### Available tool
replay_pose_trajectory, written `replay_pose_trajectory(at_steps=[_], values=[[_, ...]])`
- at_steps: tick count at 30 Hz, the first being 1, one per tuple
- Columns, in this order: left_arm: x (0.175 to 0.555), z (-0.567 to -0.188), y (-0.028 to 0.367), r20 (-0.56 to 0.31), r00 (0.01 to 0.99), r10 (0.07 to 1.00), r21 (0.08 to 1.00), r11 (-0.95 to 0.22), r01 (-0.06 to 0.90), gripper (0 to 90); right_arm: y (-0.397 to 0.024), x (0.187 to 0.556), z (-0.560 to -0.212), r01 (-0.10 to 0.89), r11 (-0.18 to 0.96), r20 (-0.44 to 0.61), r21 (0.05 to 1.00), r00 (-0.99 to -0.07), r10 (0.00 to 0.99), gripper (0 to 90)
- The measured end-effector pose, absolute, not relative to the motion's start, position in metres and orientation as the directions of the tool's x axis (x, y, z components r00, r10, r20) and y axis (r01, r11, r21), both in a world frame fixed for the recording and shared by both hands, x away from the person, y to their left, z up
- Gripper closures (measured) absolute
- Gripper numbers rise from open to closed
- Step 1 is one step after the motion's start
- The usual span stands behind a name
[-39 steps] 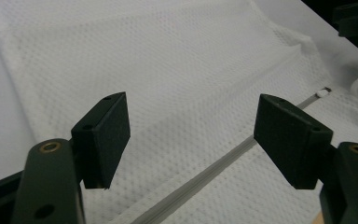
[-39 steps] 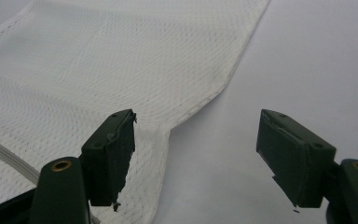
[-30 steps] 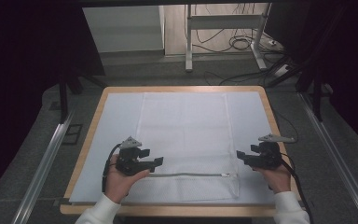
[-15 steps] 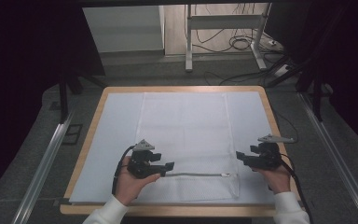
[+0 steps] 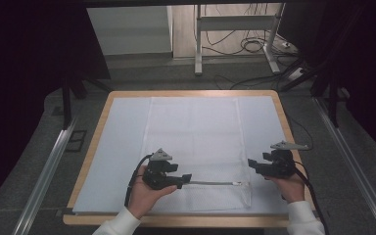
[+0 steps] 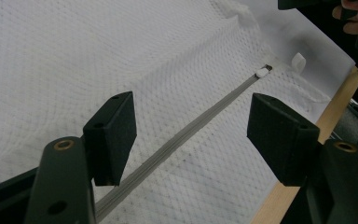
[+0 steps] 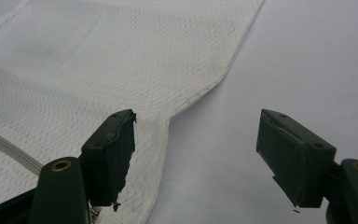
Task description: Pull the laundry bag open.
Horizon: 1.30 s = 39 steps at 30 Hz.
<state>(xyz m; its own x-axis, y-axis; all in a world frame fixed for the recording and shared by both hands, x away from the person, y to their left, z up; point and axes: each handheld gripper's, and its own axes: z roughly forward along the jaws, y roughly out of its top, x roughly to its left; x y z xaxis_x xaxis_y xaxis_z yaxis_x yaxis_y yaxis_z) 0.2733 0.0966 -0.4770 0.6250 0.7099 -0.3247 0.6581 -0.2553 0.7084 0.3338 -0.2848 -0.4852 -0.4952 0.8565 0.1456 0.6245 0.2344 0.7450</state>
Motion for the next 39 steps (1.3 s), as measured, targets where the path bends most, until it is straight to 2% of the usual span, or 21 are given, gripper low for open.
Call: replay_pose_trajectory(at_steps=[13, 26, 39], values=[[0.273, -0.481, 0.089, -0.316, 0.626, 0.712, 0.699, -0.271, 0.661, 32.4, -0.285, 0.334, -0.485, 0.620, 0.244, 0.130, 0.745, -0.495, 0.859, 27.3], [0.274, -0.482, 0.053, -0.311, 0.662, 0.682, 0.695, -0.311, 0.648, 32.4, -0.282, 0.335, -0.484, 0.611, 0.252, 0.120, 0.750, -0.501, 0.857, 27.3], [0.280, -0.485, 0.036, -0.305, 0.672, 0.675, 0.696, -0.323, 0.641, 33.2, -0.282, 0.335, -0.486, 0.615, 0.266, 0.106, 0.743, -0.500, 0.860, 27.2]])
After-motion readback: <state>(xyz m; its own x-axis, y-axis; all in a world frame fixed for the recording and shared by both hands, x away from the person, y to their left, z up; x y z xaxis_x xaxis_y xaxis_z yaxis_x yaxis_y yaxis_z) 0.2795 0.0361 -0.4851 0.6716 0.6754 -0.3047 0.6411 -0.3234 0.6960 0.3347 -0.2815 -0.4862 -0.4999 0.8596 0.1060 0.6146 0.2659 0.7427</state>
